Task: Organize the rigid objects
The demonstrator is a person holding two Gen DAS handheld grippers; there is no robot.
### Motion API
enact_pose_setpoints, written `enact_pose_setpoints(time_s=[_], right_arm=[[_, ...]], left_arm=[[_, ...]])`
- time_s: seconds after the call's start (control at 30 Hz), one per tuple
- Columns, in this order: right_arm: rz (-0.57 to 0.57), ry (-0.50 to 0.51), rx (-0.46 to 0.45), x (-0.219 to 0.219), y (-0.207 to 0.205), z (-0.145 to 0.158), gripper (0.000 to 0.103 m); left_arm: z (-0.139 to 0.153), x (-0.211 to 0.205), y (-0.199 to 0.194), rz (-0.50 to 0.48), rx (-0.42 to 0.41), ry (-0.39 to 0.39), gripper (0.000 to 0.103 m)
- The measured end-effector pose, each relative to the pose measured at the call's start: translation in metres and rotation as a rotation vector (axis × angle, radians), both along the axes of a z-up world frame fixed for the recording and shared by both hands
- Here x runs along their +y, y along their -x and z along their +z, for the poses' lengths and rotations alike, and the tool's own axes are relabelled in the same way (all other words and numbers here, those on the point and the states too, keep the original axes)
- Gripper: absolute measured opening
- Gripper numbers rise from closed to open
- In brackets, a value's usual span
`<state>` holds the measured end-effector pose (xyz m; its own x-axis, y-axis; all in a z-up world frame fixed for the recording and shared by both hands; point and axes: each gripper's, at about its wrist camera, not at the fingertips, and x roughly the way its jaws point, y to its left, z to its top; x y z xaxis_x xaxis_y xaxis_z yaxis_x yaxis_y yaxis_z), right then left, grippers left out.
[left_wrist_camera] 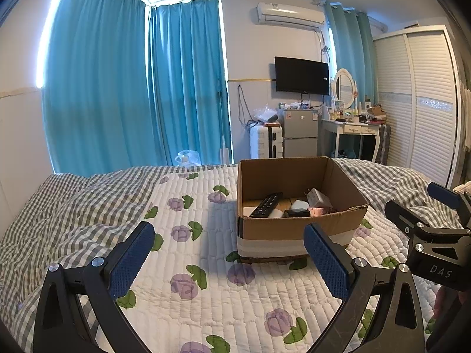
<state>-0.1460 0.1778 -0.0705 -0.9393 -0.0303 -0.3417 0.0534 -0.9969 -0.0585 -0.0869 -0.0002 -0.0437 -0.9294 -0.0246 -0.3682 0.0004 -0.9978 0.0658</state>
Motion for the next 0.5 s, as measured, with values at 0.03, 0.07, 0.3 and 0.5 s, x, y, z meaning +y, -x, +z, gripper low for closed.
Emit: enact_pose_setpoints(time_s=[0.03, 0.07, 0.3, 0.5], right_arm=[[-0.001, 0.000, 0.001, -0.0001, -0.0004, 0.0002, 0.103], [-0.001, 0.000, 0.000, 0.0000, -0.0003, 0.0002, 0.103], [0.000, -0.007, -0.003, 0.0001, -0.0005, -0.0003, 0.103], [-0.010, -0.007, 0.000, 0.0012, -0.0010, 0.0001, 0.103]], left_arm=[[0.0000, 0.0001, 0.0003, 0.000, -0.001, 0.000, 0.103], [0.0000, 0.0003, 0.0003, 0.001, -0.002, 0.000, 0.103], [-0.0009, -0.0031, 0.0020, 0.004, -0.020, -0.028, 0.103], [-0.0010, -0.0026, 0.0021, 0.012, -0.028, -0.024, 0.103]])
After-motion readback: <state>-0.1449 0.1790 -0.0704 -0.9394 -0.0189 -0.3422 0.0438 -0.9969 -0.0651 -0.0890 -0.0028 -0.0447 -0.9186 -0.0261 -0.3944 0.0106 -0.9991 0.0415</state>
